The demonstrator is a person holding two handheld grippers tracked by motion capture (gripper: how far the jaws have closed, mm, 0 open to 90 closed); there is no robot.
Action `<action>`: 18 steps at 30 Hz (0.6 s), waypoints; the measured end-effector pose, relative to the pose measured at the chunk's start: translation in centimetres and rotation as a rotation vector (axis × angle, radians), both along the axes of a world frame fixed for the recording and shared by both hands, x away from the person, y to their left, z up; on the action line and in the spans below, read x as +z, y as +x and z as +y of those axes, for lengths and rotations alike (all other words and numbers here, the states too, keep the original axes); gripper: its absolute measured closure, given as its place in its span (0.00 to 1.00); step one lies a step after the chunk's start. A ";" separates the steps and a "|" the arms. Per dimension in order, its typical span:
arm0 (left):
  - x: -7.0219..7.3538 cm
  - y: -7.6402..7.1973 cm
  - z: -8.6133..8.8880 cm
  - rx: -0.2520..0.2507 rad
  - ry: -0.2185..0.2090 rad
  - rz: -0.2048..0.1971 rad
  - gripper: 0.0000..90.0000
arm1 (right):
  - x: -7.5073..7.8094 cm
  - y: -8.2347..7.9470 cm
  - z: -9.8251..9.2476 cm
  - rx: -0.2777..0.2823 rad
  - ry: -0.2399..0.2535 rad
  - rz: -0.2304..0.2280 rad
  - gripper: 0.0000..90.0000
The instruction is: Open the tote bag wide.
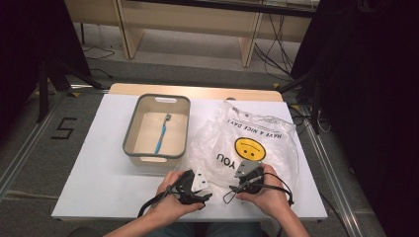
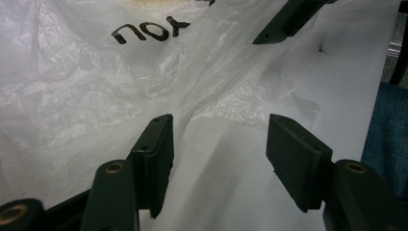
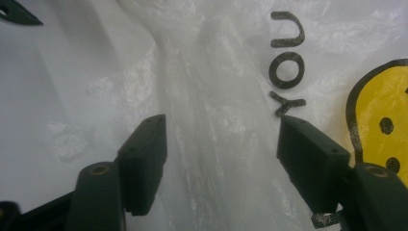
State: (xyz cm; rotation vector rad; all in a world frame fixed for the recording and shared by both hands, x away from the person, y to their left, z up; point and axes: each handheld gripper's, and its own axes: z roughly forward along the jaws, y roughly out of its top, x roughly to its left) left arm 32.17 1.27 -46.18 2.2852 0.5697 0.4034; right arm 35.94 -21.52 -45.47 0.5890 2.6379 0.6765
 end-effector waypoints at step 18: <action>0.5 -0.6 -1.1 -0.063 -0.061 -0.016 0.70 | 1.9 0.2 -0.8 -0.108 0.155 -0.069 1.00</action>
